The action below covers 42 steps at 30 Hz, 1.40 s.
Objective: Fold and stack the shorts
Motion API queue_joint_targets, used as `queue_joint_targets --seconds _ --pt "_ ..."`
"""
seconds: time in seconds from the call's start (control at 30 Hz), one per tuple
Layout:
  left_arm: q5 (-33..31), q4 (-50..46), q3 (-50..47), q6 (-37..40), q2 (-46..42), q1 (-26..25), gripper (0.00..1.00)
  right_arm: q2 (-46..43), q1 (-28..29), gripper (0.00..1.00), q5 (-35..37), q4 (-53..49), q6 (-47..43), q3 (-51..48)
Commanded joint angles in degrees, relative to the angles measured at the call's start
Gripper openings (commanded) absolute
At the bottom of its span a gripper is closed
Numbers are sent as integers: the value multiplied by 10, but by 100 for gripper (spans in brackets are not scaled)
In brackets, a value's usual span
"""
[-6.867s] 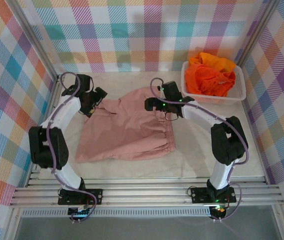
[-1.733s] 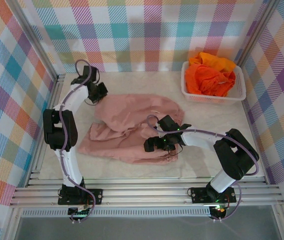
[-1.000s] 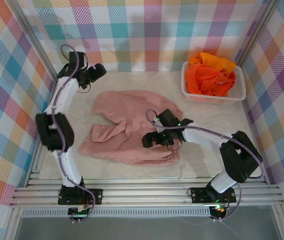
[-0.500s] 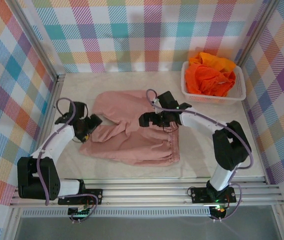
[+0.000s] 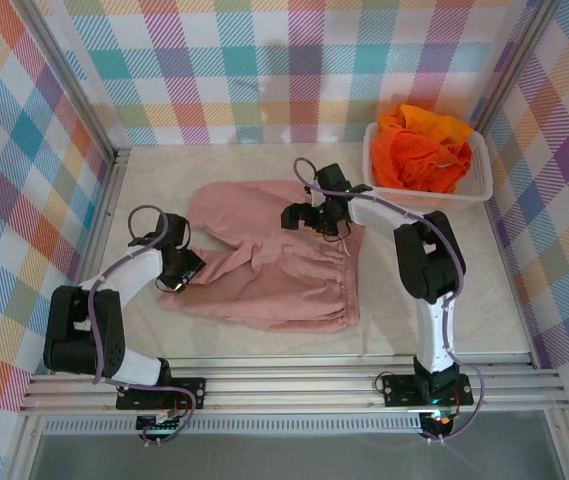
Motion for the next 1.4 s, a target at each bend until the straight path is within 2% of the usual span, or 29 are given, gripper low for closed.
queue_joint_targets --seconds 0.0,0.2,0.27,0.4,0.53,0.73,0.87,0.93,1.1,1.23,1.37 --pt "-13 7 26 11 23 -5 43 26 -1 99 -13 -20 -6 29" --pt "-38 -28 95 33 43 -4 4 56 -5 99 -4 -18 -6 42" --pt "-54 -43 124 37 44 -3 0 65 -5 99 0 -19 -8 49" --pt "-73 -50 174 39 53 11 0 81 -10 100 12 -24 -13 62" --pt "-70 -58 227 42 92 31 8 96 -16 99 21 -28 -13 76" --pt "-34 -75 319 63 160 58 33 121 -17 99 32 -48 -15 124" --pt "-34 -64 294 62 92 60 74 129 -16 100 22 -56 -8 165" --pt "-18 -54 256 56 37 59 89 124 -17 99 3 -48 -3 174" --pt "45 -35 149 23 -57 45 100 64 -13 99 -30 7 12 144" --pt "66 -10 83 -8 -99 15 100 -13 -8 100 -29 38 5 90" --pt "53 2 60 -16 -97 -12 100 -112 -6 100 -12 58 -11 -6"
